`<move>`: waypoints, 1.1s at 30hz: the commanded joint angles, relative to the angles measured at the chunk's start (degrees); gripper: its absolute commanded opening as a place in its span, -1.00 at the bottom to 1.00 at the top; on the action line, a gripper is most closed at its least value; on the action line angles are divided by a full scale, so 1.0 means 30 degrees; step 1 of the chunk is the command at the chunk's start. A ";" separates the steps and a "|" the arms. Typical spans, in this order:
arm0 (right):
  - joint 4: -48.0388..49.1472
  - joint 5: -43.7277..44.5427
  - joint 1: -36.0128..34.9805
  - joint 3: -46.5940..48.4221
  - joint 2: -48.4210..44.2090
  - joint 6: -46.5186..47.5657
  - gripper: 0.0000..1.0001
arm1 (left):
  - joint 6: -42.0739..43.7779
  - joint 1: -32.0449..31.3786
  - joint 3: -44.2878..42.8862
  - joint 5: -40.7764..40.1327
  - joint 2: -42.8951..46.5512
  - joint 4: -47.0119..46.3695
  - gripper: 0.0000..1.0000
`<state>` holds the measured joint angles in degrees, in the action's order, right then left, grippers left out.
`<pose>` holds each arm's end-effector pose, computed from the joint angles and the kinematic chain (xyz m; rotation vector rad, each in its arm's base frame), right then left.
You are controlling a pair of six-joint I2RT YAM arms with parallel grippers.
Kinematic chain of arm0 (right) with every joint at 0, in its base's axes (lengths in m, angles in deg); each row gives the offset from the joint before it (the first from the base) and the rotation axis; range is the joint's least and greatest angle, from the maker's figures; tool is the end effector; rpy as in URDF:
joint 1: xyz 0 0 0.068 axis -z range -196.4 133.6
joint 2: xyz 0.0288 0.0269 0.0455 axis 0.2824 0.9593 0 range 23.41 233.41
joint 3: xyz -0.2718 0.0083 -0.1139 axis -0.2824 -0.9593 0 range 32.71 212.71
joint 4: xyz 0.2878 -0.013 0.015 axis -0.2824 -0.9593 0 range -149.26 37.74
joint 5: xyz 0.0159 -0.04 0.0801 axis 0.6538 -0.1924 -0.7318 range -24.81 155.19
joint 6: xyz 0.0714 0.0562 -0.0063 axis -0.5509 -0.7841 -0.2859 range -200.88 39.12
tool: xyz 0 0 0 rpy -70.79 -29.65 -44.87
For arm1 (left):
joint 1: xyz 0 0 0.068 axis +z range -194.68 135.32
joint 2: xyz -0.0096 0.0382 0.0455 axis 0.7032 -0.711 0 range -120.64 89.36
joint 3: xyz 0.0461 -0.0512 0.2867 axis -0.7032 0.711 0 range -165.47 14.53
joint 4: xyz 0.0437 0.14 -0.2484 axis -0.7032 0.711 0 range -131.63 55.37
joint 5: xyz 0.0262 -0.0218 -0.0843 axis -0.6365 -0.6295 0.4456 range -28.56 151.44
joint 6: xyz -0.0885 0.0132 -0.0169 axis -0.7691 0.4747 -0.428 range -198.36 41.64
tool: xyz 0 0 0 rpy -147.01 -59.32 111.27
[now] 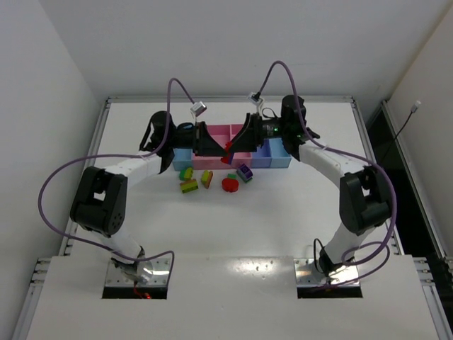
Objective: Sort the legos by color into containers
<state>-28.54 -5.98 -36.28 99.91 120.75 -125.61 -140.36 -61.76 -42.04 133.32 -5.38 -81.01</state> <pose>0.3717 0.2166 0.3012 -0.6843 1.8625 1.8094 0.3550 -0.1902 0.2794 0.4824 1.9270 -1.9305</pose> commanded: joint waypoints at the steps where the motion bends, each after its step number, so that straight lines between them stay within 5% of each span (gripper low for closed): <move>1: 0.0734 -0.0620 -0.0376 0.0686 0.0161 0.0057 0.71 | 0.0217 -0.0224 -0.1091 0.0211 0.0144 -0.1348 -1.00; 7: 0.0558 -0.0823 -0.0141 0.0102 0.0161 0.0232 0.62 | 0.0041 -0.0224 -0.1092 0.0211 0.0144 -0.1523 -1.00; 12: 0.0558 -0.1001 -0.0141 -0.0075 0.0161 0.0232 0.21 | 0.0217 0.0157 -0.1092 0.0035 0.0144 -0.1523 -1.00; 24: 0.0003 -0.1704 -0.0493 0.0100 0.0161 0.0408 -0.02 | 0.0392 0.1209 -0.1268 -0.0316 -0.0032 -0.1523 -1.00; 33: 0.0002 -0.2056 -0.0669 0.0100 0.0337 0.0758 -0.71 | 0.0595 0.1414 -0.1268 -0.0695 -0.0032 -0.1523 -1.00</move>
<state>-30.59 -6.60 -36.91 99.74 122.02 -124.82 -140.08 -60.06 -43.92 135.74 -5.42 -83.52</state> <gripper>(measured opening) 0.382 0.405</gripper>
